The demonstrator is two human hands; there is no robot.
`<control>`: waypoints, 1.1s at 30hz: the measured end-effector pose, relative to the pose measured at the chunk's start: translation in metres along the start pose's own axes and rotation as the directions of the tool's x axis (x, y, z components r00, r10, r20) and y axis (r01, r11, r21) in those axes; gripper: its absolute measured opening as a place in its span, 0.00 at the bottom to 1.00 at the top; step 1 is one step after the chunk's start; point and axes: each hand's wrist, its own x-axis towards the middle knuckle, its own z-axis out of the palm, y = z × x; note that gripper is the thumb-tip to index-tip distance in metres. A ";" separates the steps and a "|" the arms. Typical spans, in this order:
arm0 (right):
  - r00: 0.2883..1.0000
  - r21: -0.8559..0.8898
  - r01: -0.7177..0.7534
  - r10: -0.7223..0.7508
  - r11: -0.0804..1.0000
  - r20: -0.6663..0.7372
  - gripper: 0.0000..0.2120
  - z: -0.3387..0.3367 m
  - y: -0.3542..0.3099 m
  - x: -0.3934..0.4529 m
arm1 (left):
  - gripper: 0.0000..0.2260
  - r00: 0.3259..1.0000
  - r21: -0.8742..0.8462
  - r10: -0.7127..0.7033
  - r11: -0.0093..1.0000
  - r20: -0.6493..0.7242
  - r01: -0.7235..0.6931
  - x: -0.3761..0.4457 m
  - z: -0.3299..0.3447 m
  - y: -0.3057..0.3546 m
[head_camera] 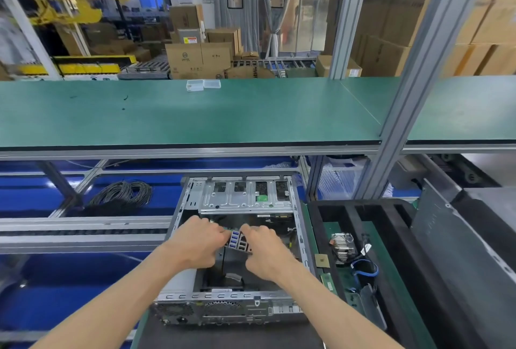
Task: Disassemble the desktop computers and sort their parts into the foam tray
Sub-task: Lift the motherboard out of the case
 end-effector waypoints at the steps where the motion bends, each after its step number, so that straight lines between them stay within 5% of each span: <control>1: 1.000 0.005 0.004 -0.004 1.000 -0.001 0.19 -0.004 -0.003 -0.001 | 0.05 1.000 -0.010 -0.005 1.000 0.001 0.005 -0.002 -0.002 -0.001; 8: 0.999 0.024 0.023 -0.022 0.999 -0.041 0.14 -0.031 -0.014 -0.006 | 0.05 0.993 0.019 -0.036 0.999 -0.108 0.038 -0.017 -0.024 -0.009; 12: 0.998 0.097 0.026 -0.021 0.995 -0.052 0.13 -0.058 -0.018 -0.012 | 0.06 0.949 -0.003 -0.041 0.999 -0.313 0.043 -0.031 -0.050 -0.016; 15: 0.997 0.158 0.032 -0.020 0.987 -0.073 0.08 -0.081 -0.019 -0.019 | 0.15 0.879 -0.045 -0.035 0.999 -0.476 0.015 -0.041 -0.074 -0.023; 20: 0.986 0.226 0.060 -0.022 0.972 -0.163 0.07 -0.127 -0.014 -0.035 | 0.29 0.618 -0.184 -0.121 0.982 -0.777 -0.038 -0.041 -0.104 -0.029; 23: 0.980 0.270 0.052 0.003 0.962 -0.198 0.12 -0.154 -0.006 -0.046 | 0.40 0.570 -0.430 -0.321 0.901 -0.756 -0.062 -0.031 -0.114 -0.021; 27: 0.973 0.386 -0.023 0.110 0.922 -0.205 0.18 -0.179 0.012 -0.062 | 0.43 0.545 -0.683 -0.527 0.721 -0.652 -0.121 -0.005 -0.127 0.000; 30: 0.962 0.470 -0.082 0.192 0.879 -0.192 0.12 -0.189 0.027 -0.074 | 0.42 0.523 -0.778 -0.600 0.583 -0.606 -0.233 0.015 -0.137 0.014; 33: 0.949 0.485 -0.100 0.230 0.869 -0.216 0.11 -0.199 0.041 -0.085 | 0.39 0.511 -0.776 -0.592 0.551 -0.623 -0.307 0.034 -0.147 0.026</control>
